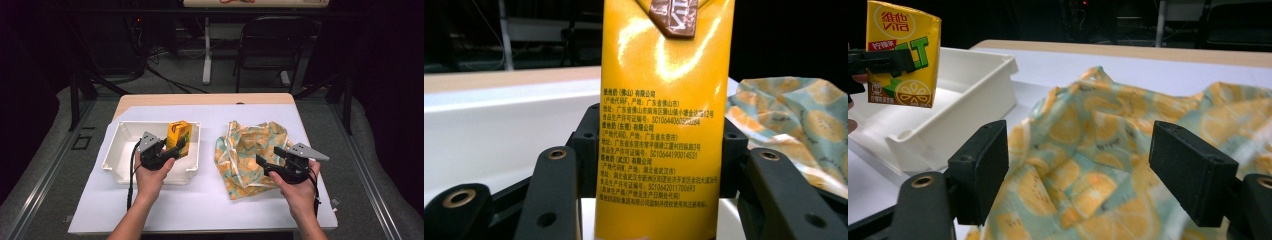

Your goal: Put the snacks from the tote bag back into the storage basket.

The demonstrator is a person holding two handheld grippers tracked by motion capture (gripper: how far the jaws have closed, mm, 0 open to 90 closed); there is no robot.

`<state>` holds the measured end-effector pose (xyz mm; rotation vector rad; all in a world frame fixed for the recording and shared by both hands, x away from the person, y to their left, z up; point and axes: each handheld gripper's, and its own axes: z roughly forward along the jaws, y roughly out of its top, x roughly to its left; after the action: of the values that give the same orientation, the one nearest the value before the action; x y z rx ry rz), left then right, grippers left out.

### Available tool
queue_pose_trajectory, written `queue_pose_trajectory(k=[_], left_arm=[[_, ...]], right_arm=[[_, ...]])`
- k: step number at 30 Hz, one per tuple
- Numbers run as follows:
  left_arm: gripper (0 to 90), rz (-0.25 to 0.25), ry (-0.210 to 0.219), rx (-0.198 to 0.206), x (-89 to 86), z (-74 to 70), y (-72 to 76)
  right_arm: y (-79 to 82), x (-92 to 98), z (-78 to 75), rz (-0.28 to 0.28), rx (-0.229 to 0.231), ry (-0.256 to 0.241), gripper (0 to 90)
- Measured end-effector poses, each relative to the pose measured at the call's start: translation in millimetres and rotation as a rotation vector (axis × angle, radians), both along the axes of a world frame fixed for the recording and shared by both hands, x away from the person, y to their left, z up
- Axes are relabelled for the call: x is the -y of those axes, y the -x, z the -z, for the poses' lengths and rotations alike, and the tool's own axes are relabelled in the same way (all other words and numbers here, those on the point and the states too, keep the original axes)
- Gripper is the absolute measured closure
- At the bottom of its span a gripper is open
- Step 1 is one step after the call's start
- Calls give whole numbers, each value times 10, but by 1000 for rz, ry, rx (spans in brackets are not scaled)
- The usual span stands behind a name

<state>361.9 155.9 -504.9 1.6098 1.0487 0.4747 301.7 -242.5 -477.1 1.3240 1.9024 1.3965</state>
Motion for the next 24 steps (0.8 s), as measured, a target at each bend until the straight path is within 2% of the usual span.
queue_pose_trajectory(k=[4, 10, 15, 17, 19, 22, 24], left_arm=[[530, -16, -42, -29, 25, 106, -85], [530, -30, -74, -53, 60, 233, -168], [530, -39, -105, -89, 82, 327, -207], [530, -43, -114, -100, 87, 338, -213], [529, -45, -123, -95, 97, 338, -214], [528, -46, -146, -129, 100, 357, -231], [528, -51, -153, -127, 85, 350, -232]], right_arm=[[16, 89, 55, 18, -11, 13, 234], [9, 157, 108, 42, -11, 10, 239], [-6, 143, 143, 31, -12, 34, 240], [-10, 138, 154, 34, -10, 30, 241], [-12, 148, 156, 38, -9, 33, 243], [-15, 164, 164, 47, -10, 31, 246], [-14, 168, 169, 49, -11, 32, 248]])
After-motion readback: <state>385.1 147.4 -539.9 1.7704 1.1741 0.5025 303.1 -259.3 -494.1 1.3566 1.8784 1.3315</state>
